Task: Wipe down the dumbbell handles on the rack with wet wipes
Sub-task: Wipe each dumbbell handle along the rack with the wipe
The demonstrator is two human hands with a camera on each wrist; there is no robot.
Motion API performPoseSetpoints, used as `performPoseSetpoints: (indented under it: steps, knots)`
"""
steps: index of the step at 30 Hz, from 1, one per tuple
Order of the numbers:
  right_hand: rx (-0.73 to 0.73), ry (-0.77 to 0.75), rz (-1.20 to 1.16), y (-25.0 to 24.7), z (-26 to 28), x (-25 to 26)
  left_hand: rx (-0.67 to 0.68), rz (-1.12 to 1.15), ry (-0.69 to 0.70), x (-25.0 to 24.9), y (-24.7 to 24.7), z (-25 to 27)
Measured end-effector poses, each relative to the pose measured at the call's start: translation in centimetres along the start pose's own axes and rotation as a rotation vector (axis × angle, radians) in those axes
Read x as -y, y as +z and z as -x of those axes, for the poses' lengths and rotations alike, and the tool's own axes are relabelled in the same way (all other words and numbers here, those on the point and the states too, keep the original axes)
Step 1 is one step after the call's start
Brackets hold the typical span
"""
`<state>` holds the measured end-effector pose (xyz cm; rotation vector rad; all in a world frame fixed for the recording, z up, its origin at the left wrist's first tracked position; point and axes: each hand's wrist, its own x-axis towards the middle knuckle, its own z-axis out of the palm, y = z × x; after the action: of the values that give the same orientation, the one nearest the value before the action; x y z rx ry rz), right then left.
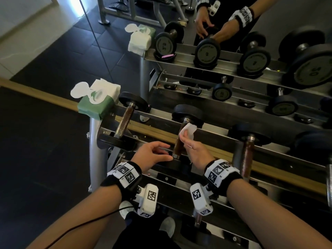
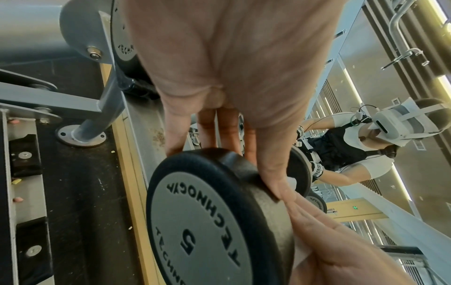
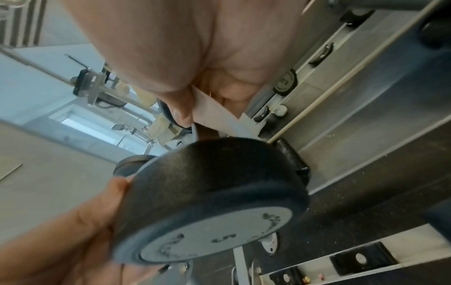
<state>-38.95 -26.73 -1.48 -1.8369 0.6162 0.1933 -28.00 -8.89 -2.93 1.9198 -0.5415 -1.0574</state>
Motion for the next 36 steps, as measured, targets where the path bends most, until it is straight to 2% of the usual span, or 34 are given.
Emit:
performPoseSetpoints:
  steps: [1,4,8,10,14,16,20,22,24,27,30,34,36]
  knots:
    - [0.019,0.004,0.000,-0.1,0.2,-0.2,0.005,0.000,-0.002,0.0,0.0,0.0]
    - [0.045,0.101,-0.248,-1.1,0.6,0.0,0.017,-0.010,-0.013,-0.2,-0.1,0.1]
    - [-0.207,0.070,-0.292,-3.4,-0.1,0.8,0.022,0.005,-0.020,-0.2,-0.1,0.2]
    - [-0.234,0.043,-0.164,-3.7,-0.7,1.0,0.024,0.001,-0.017,-0.3,-0.2,0.2]
    - [-0.113,-0.005,0.082,-2.2,-1.0,0.6,0.034,0.000,-0.026,-0.4,-0.3,0.1]
    - [-0.083,-0.019,0.076,-1.5,0.0,0.4,0.046,0.010,-0.027,-0.4,-0.4,0.0]
    - [0.105,0.080,0.218,-0.9,2.3,-1.1,0.044,0.020,-0.015,-0.2,-0.4,0.0]
    - [0.192,0.156,0.081,-1.6,2.7,-1.1,0.037,0.017,-0.008,-0.2,-0.3,0.0]
    - [0.101,0.109,0.027,-2.7,2.8,-0.9,0.033,0.022,-0.008,-0.1,-0.2,0.1]
    - [-0.153,-0.005,0.157,-3.9,1.5,-0.6,0.025,0.032,-0.007,-0.1,-0.1,0.1]
    - [-0.148,-0.050,0.112,-2.7,0.6,0.1,0.026,0.031,-0.010,0.1,-0.1,0.1]
    - [-0.106,-0.132,0.292,-0.6,0.3,-0.2,0.014,0.032,-0.002,0.1,-0.1,0.1]
    - [-0.061,-0.136,0.303,-0.4,0.9,-0.8,0.004,0.028,0.002,0.0,0.0,0.1]
